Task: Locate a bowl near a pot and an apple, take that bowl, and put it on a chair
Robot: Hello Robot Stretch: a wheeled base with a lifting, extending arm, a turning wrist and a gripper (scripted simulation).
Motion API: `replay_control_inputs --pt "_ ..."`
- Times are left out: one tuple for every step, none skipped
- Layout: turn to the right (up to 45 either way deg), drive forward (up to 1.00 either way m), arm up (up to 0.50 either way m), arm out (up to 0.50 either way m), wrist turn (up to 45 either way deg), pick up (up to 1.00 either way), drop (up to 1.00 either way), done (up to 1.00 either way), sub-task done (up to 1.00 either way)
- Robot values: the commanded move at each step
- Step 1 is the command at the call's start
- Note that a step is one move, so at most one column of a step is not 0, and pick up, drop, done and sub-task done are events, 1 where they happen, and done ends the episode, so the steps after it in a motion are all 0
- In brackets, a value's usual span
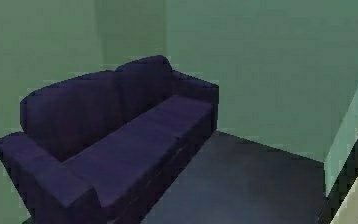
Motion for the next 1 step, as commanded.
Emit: replay_control_inputs --pt "30.0 0.0 0.0 0.0 0.0 0.0 0.0 0.0 0.0"
